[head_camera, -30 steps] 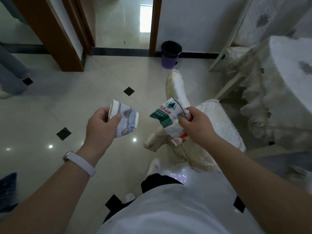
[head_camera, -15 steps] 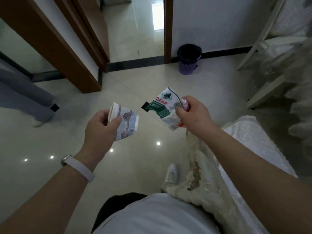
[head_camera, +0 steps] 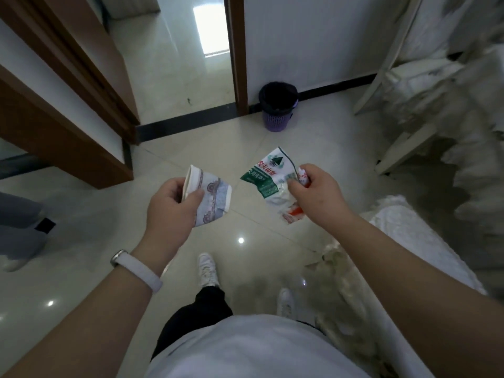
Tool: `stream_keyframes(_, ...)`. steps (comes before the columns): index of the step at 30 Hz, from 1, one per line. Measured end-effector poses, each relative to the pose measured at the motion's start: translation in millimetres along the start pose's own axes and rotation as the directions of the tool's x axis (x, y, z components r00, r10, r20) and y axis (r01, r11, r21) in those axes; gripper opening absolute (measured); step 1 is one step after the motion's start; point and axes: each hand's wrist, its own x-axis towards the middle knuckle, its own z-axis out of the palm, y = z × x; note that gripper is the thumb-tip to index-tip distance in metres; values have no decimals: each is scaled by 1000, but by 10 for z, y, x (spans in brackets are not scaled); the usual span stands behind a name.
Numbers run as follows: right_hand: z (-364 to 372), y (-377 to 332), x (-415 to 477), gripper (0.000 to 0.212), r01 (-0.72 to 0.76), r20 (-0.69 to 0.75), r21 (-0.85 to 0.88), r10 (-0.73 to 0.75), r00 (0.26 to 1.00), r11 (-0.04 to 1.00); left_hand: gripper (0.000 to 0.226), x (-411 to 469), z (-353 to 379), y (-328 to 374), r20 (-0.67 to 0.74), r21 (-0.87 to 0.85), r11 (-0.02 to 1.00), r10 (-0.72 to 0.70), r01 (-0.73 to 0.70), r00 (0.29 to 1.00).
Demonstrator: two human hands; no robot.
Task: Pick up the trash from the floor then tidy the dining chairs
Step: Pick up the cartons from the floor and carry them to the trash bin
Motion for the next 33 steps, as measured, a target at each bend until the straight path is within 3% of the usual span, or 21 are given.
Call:
stream_keyframes(7, 506, -770, 606, 23, -29, -165, -93, 13, 986, 995, 15, 1246, -570, 87, 109, -7, 998, 57, -56, 992)
stream_keyframes(15, 750, -1143, 1148, 17, -78, -247, -24, 69, 967, 997, 14, 2273, -637, 300, 216, 33, 996, 75, -84, 973)
stream_keyframes(25, 450, -908, 2546, 6, -164, -235, 169, 202, 951, 972, 9, 3509, 219, 766, 286, 110, 990, 49, -84, 957)
stream_keyframes(33, -391, -874, 3921, 9, -135, -253, 85, 153, 955, 987, 11, 4456, 1324, 1624, 284, 189, 970, 95, -153, 954)
